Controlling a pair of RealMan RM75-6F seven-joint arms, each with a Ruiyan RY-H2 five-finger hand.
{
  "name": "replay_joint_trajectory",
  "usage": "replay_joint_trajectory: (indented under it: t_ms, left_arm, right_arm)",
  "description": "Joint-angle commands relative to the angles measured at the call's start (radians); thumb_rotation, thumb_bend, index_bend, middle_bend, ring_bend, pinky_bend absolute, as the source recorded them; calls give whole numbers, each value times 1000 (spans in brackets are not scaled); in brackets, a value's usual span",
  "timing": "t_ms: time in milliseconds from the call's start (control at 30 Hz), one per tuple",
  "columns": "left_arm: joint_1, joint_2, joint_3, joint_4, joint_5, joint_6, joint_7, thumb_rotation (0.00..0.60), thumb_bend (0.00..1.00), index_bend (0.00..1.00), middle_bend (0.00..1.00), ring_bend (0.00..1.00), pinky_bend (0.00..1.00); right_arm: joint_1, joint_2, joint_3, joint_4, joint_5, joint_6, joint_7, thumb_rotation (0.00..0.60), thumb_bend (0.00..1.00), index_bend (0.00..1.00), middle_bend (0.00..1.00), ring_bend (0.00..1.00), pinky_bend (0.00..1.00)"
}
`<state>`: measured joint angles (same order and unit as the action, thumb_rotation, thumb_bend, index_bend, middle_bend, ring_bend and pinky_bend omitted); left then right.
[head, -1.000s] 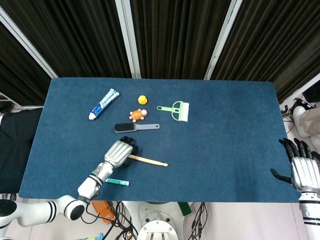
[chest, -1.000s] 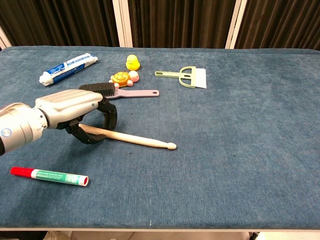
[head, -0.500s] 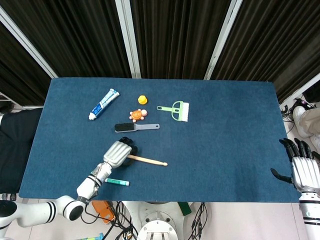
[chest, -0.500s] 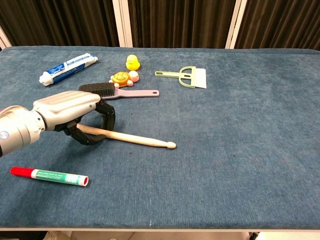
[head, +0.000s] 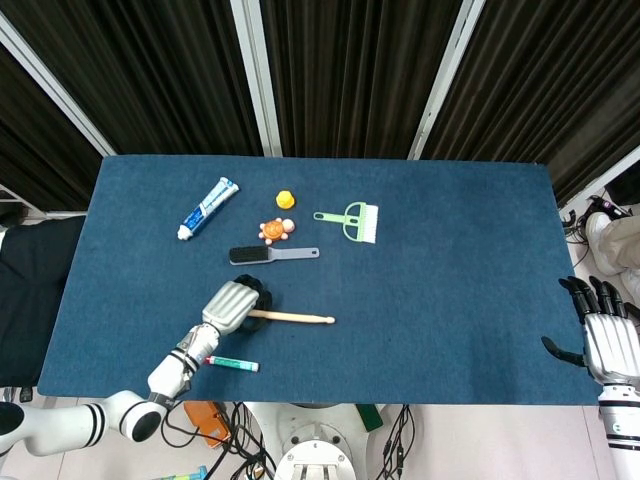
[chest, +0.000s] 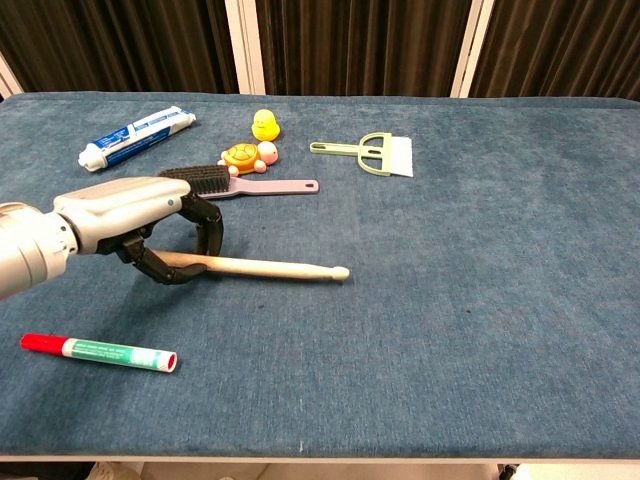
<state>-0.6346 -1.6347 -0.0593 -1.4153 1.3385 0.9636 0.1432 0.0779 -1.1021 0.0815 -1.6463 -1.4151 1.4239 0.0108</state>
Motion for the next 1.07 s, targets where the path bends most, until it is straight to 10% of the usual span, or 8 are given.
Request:
replay_joint_trajectory:
  t_ms: [33,1067]
  left_arm:
    - [-2,19,-2,-26,11,-14,-62,600,509,592,611,265,215]
    - [-19,756,-253,-546,-5,-14,-372,600,519,607,623,275,215]
  right_arm:
    - [0,0,0,0,1,0,1,600,292,203,177,71,0]
    - [-7,5,2,-7,7,6,4,600,292,204,177,71,0]
